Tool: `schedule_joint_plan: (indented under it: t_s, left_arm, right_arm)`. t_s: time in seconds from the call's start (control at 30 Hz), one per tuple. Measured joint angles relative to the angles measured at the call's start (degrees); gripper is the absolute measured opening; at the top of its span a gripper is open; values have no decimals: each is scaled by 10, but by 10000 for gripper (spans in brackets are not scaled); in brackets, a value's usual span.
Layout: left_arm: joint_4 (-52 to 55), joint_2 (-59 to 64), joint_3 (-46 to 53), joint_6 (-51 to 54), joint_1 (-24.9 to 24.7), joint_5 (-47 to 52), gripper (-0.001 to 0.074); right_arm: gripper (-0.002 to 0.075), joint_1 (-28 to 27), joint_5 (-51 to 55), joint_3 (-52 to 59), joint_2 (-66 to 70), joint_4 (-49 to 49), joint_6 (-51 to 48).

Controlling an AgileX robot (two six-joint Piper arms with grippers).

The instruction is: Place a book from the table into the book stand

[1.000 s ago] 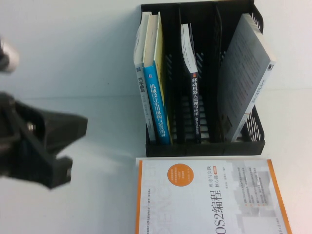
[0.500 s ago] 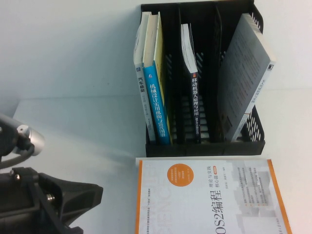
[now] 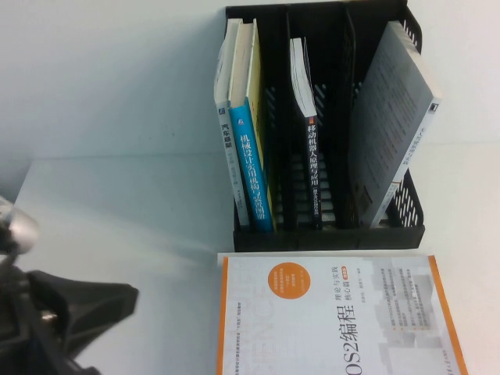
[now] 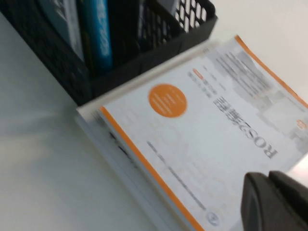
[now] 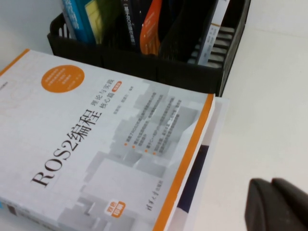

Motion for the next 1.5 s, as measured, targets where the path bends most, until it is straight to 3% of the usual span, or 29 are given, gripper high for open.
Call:
schedule_joint_plan:
  t_s: [0.2, 0.43, 0.7, 0.97, 1.2, 1.27, 1.5]
  left_arm:
    - [27, -130, 33, 67, 114, -42, -2]
    - [0, -298, 232, 82, 210, -187, -2]
    - [-66, -419, 437, 82, 214, -320, -2]
    - [-86, -421, 446, 82, 214, -348, -2]
    - [-69, -421, 446, 74, 204, -287, -2]
    - [-26, -421, 446, 34, 203, -259, -2]
    - [211, -422, 445, -257, 203, -229, -2]
  right_arm:
    - [-3, -1, 7, 0, 0, 0, 0]
    - [-3, -1, 8, 0, 0, 0, 0]
    - [-3, -1, 13, 0, -1, 0, 0]
    - [-3, -1, 25, 0, -1, 0, 0]
    - [-3, -1, 25, 0, -1, 0, 0]
    - [-3, -1, 25, 0, -1, 0, 0]
    - [-3, -1, 27, 0, -1, 0, 0]
